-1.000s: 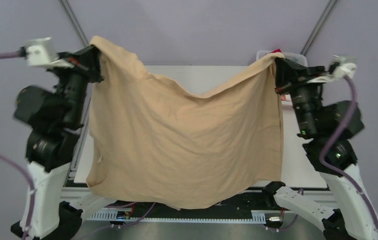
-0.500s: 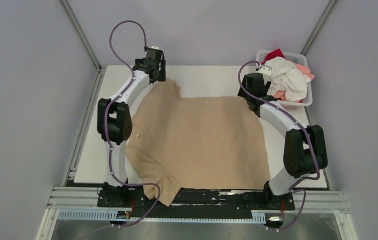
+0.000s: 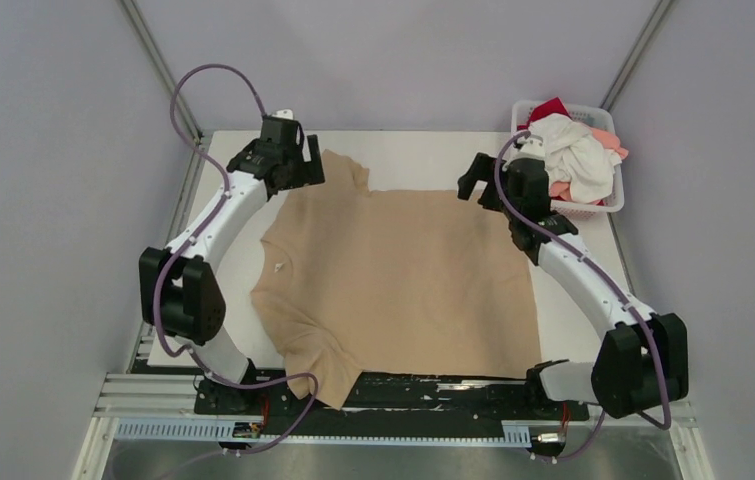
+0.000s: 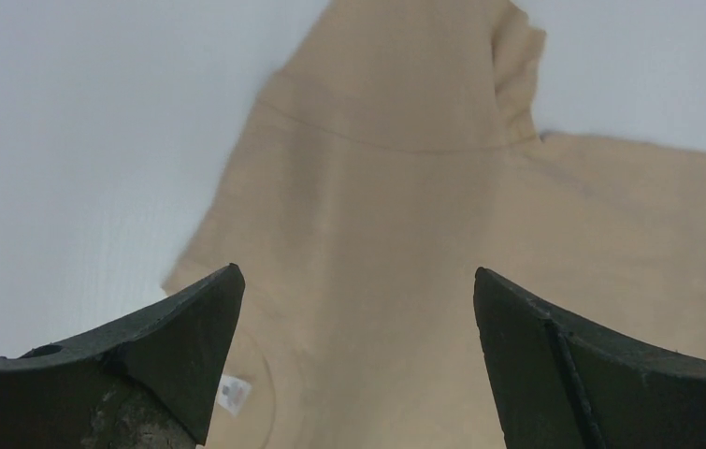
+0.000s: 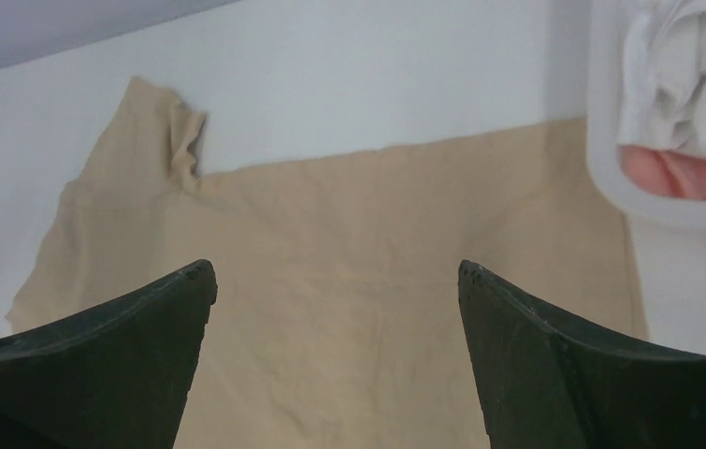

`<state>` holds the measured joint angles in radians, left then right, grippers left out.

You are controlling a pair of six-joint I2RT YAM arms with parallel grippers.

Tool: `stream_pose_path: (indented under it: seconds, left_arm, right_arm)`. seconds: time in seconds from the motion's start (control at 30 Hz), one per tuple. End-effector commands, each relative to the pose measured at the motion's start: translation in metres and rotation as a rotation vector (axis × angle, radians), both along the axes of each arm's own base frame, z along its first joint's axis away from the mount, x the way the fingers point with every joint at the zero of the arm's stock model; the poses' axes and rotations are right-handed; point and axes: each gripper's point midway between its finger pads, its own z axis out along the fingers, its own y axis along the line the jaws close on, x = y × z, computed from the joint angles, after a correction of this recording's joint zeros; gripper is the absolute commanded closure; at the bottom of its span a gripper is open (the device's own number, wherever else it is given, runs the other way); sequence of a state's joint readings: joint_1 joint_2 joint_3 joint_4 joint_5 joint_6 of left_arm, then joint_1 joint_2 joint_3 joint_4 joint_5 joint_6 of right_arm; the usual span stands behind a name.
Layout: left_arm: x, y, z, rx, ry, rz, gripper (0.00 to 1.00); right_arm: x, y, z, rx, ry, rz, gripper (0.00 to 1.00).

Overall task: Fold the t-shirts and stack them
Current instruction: Flatten out the tshirt

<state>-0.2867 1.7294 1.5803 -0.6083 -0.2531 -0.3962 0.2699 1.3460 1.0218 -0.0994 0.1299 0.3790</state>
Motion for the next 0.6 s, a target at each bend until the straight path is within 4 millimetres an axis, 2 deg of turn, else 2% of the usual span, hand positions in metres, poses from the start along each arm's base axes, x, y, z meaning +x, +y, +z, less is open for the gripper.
stream_pose_path:
  seconds: [0.0,0.03,0.07,0.13,0.17,0.2,0.27,0.37,0.57]
  left_arm:
    - [-0.053,-0.036,-0.025,-0.255,0.087,-0.095,0.0]
    - [-0.064,-0.041,-0.044,-0.29,0.113,-0.108,0.0]
    - [-0.073,-0.049,-0.042,-0.335,0.111,-0.145,0.0]
    - [-0.093,-0.05,-0.07,-0.368,0.162,-0.144,0.0]
    - [-0.096,-0.051,-0.074,-0.376,0.164,-0.144,0.0]
    - [-0.105,-0.049,-0.088,-0.375,0.196,-0.141,0.0]
    - [-0.111,-0.046,-0.107,-0.374,0.221,-0.124,0.0]
    - [-0.111,-0.041,-0.134,-0.345,0.274,-0.08,0.0]
    - [-0.092,-0.024,-0.161,-0.3,0.332,0.008,0.0]
  right_arm:
    - [-0.042,0.025,-0.041,0.098,0.141,0.131,0.0]
    - [-0.049,0.025,-0.052,0.101,0.175,0.133,0.0]
    - [-0.055,0.024,-0.063,0.098,0.202,0.134,0.0]
    - [-0.063,0.021,-0.082,0.082,0.256,0.127,0.0]
    - [-0.067,0.021,-0.092,0.078,0.29,0.125,0.0]
    - [-0.07,0.022,-0.101,0.076,0.317,0.132,0.0]
    - [-0.071,0.022,-0.118,0.068,0.366,0.132,0.0]
    - [-0.065,0.022,-0.136,0.056,0.419,0.115,0.0]
    - [-0.04,0.014,-0.176,-0.005,0.507,0.033,0.0]
